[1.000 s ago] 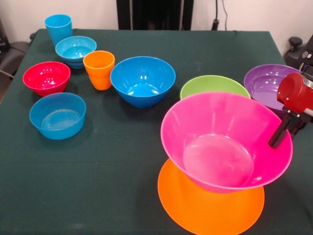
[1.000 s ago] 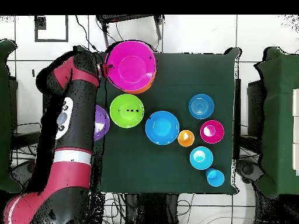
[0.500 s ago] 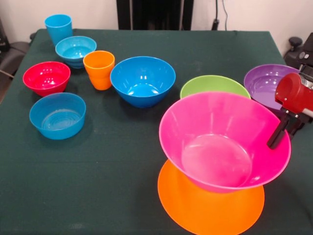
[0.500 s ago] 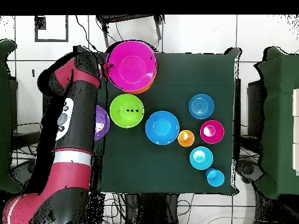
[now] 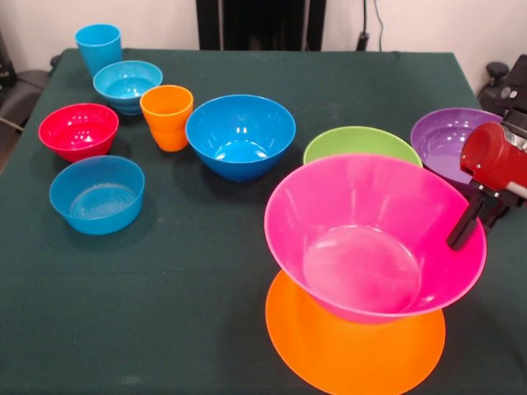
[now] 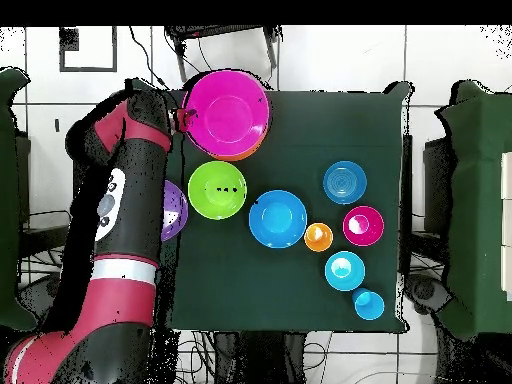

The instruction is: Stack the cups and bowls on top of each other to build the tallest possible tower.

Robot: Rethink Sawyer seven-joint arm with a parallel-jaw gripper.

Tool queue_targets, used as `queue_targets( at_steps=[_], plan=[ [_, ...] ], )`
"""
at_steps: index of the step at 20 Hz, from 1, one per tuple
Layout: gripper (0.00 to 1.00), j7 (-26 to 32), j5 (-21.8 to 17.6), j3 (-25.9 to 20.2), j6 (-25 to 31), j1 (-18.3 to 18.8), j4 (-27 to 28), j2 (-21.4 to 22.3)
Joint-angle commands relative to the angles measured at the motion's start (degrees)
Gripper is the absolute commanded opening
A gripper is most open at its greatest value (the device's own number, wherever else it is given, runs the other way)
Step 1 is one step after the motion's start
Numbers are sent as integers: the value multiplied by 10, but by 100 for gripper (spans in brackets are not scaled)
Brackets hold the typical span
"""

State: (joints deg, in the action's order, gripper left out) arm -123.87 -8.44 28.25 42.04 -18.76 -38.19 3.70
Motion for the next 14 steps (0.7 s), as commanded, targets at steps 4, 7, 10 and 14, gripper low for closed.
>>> queue_targets(
  at_steps=[4, 7, 10, 14],
  plan=[
    [0, 35, -44, -40, -19, -8, -68, -10],
    [0, 30, -43, -38, -18, -9, -68, -10],
    [0, 26, -42, -39, -18, -10, -72, -9],
    [0, 19, -42, -37, -20, -13, -77, -8]
  ],
)
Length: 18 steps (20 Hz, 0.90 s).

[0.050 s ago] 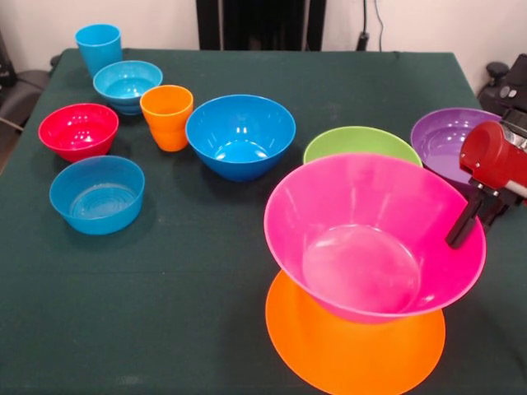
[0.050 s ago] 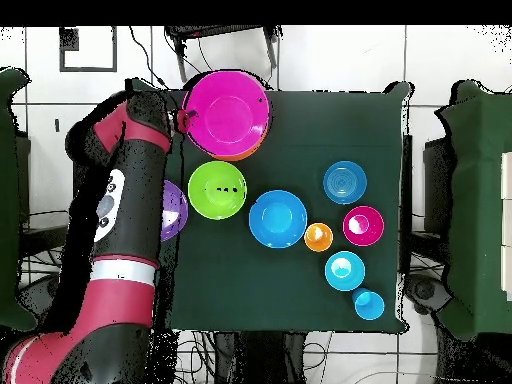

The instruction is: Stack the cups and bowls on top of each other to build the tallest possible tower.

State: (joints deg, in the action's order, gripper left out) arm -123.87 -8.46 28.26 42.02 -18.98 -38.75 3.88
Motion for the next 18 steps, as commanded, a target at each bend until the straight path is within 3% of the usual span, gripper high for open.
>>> queue_targets(
  at_steps=[1, 18],
  plan=[
    [0, 18, -42, -37, -19, -11, -71, -11],
    [0, 3, -34, -35, -19, -16, -73, -14]
  ],
)
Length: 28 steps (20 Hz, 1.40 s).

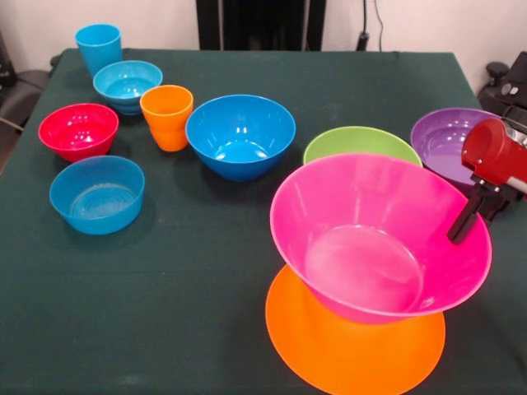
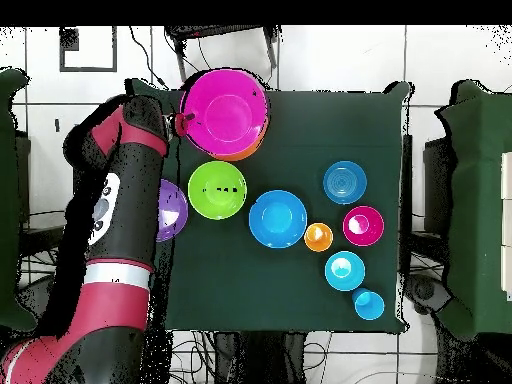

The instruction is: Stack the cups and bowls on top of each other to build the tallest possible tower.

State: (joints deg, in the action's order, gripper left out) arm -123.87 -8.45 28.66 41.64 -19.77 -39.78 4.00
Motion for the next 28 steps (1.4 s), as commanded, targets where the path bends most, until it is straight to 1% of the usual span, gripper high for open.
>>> queue_targets(
  at_steps=[1, 10, 27, 28],
  plan=[
    [0, 2, -35, -39, -17, -8, -64, -15],
    [0, 3, -39, -37, -30, -9, -67, -14],
    [0, 8, -34, -37, -12, -8, -56, -17],
    [100, 9, -34, -36, -12, -8, -56, -17]
  ],
)
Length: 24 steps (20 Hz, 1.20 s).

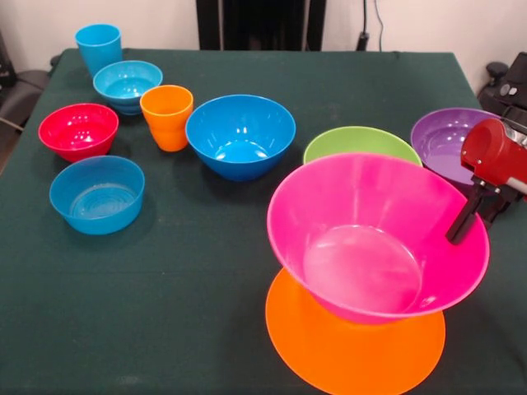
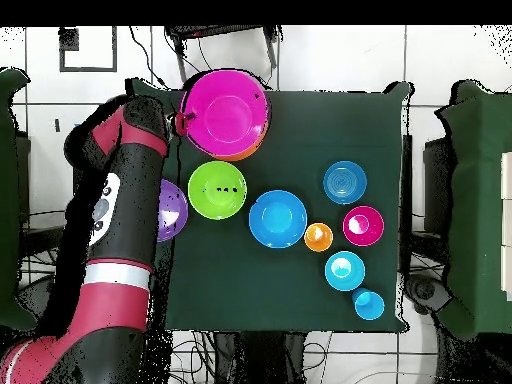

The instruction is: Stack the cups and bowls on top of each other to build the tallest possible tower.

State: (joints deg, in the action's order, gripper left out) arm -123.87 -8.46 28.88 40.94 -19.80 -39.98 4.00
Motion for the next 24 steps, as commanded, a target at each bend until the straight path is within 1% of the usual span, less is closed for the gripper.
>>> queue_targets(
  at_steps=[1, 7, 9, 12, 19, 24],
  plan=[
    [100, 8, -34, -38, -6, -8, -54, -17],
    [100, 5, -34, -36, -3, -10, -52, -19],
    [100, 11, -27, -40, 16, -6, -47, -20],
    [100, 10, -29, -39, 8, -6, -48, -19],
    [100, 20, -26, -40, 24, -6, -45, -13],
    [100, 26, -18, -36, 64, -12, -41, 1]
  ],
)
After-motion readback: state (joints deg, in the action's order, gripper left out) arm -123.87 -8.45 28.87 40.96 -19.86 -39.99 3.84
